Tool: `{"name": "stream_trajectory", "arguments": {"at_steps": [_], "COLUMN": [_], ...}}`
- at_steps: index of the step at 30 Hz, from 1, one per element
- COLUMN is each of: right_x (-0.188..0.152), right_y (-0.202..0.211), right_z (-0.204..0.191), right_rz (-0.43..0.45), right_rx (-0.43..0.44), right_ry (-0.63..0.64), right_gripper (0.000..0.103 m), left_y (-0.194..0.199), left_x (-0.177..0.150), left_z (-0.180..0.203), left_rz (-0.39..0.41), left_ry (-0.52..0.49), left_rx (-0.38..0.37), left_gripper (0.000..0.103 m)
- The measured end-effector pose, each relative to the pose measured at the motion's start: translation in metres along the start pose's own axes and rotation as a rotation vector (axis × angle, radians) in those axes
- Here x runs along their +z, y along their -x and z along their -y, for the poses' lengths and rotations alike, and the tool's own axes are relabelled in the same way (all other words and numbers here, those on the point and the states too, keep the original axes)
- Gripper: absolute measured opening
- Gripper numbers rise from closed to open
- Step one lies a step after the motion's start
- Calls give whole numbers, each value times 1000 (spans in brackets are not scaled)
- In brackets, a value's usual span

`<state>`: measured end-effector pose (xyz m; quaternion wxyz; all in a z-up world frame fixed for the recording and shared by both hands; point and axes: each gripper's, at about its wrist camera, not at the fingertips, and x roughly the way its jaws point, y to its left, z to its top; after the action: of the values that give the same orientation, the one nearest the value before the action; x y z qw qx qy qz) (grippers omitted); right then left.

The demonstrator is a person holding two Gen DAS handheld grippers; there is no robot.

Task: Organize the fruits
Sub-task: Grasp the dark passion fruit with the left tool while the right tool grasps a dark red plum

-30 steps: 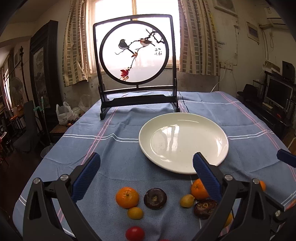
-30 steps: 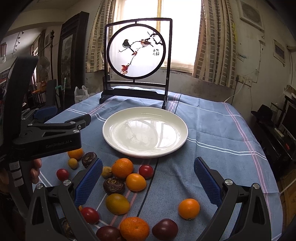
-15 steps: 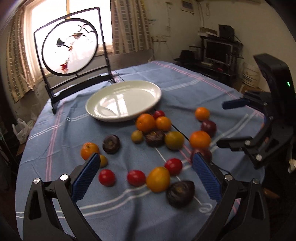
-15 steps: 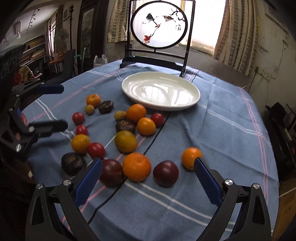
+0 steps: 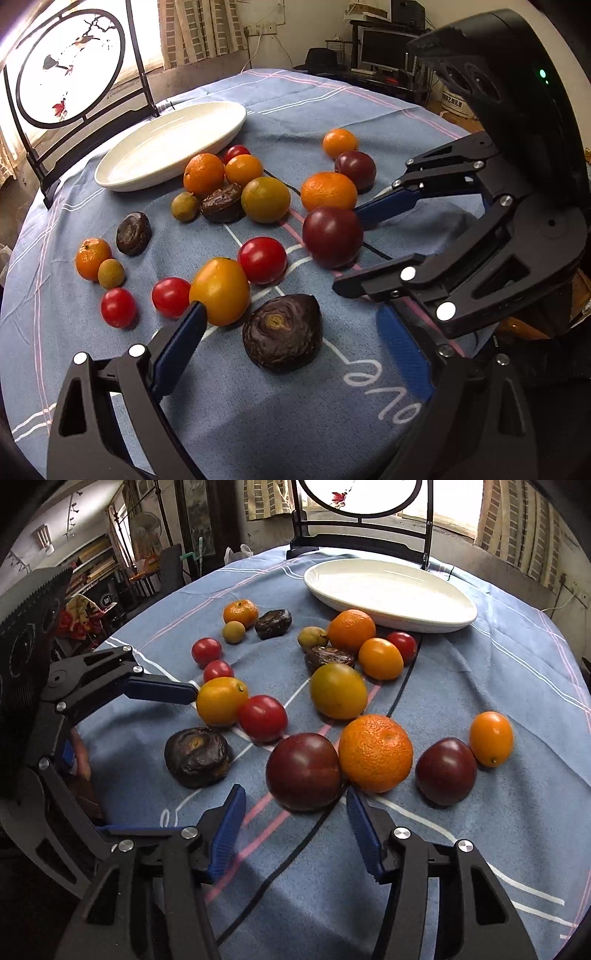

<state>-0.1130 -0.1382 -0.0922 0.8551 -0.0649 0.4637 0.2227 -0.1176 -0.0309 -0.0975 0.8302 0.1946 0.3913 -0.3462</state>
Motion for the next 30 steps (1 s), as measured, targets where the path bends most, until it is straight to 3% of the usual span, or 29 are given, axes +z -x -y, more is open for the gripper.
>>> {"name": "stream_trajectory", "arguments": {"at_steps": [3, 5, 9, 11, 13, 17, 18, 19, 21, 27, 30], "right_x": [9, 12, 11, 12, 12, 18, 19, 19, 17, 8, 14], "right_y": [-3, -3, -2, -3, -3, -7, -8, -8, -6, 13, 24], "right_z": [0, 3, 2, -1, -2, 0, 0, 1, 3, 7, 12], "right_rz": [18, 6, 18, 17, 19, 31, 35, 33, 26, 31, 67], "right_rx": [-28, -9, -16, -8, -11, -11, -34, -33, -19, 11, 19], "right_ry": [10, -8, -4, 2, -13, -35, -33, -35, -23, -30, -36], "right_gripper": [40, 40, 42, 51, 54, 51, 42, 41, 40, 40, 40], "left_y": [1, 1, 3, 3, 5, 4, 3, 2, 4, 6, 19], "left_x": [4, 5, 4, 3, -1, -5, -4, -3, -4, -3, 5], "left_z": [-7, -11, -15, -16, -17, -22, -22, -20, -17, -22, -25], "left_rz": [-4, -1, 2, -8, -13, -24, -22, -22, -26, -44, -4], "left_ry": [26, 36, 39, 45, 43, 71, 79, 78, 59, 89, 88], "left_rx": [-2, 9, -1, -9, -7, -3, 4, 12, -25, -59, -69], "left_gripper": [81, 74, 71, 71, 67, 64, 64, 63, 42, 41, 41]}}
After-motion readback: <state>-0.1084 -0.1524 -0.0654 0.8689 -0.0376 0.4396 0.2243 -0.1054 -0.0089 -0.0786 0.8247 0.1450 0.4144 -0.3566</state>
